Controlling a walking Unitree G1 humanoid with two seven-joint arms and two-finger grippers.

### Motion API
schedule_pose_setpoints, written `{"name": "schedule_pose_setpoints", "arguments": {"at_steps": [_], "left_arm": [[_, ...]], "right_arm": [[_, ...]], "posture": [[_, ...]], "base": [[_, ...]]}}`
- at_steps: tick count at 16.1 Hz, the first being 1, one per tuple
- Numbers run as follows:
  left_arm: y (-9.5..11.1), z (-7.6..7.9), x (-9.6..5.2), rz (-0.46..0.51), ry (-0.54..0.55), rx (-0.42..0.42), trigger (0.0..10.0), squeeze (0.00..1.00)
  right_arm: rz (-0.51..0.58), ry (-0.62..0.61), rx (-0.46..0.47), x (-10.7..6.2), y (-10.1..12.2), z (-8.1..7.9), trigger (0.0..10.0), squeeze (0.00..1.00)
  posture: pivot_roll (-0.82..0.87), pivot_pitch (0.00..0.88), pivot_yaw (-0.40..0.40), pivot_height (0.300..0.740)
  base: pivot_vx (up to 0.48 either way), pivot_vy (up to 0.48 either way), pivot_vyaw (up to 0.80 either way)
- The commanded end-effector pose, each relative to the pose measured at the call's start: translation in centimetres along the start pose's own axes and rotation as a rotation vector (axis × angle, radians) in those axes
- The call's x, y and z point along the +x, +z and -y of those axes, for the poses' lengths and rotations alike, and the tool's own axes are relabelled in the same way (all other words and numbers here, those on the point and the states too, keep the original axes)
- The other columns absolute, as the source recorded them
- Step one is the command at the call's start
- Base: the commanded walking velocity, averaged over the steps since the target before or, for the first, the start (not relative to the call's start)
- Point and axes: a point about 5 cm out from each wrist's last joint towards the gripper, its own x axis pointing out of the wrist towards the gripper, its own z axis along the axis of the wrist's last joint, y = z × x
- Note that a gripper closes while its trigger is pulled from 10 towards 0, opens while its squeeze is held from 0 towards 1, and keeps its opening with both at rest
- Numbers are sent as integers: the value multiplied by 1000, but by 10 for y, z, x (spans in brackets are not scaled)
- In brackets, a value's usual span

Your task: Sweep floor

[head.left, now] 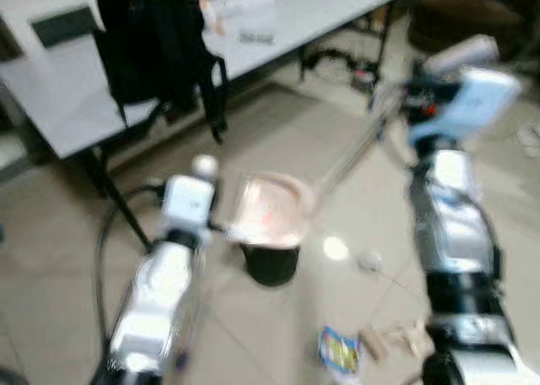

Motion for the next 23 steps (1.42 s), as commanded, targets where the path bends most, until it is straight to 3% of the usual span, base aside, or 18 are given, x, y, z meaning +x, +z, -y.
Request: {"name": "schedule_pose_setpoints", "arguments": {"at_steps": [1,9,12,15,20,22,23], "left_arm": [[9,-7,1,41,14,7,10000,0],[7,-6,0,34,1,14,10000,0],[7,-6,-1,33,0,16,10000,0],[7,-6,0,33,-3,20,10000,0],[7,-6,0,34,-4,24,10000,0],[8,-7,0,37,-1,30,10000,0],[8,-8,-1,37,3,33,10000,0]], "right_arm": [[64,28,10,5,14,-10,10000,0],[70,-6,-6,5,14,-4,10000,0],[100,29,-15,6,13,-12,10000,0],[111,110,-90,8,9,-27,10000,0],[176,305,-203,7,-1,-66,10000,0],[218,445,-255,1,-6,-90,10000,0],[265,561,-300,-10,-8,-110,10000,0]], "posture": [[-81,0,36,740],[-83,0,39,740],[-80,0,41,740],[-78,0,41,740],[-61,0,37,740],[-56,0,35,740],[-56,0,35,740]], "base": [[0,0,0],[0,0,0],[0,0,0],[0,0,0],[0,0,0],[0,0,0],[0,0,0]]}}
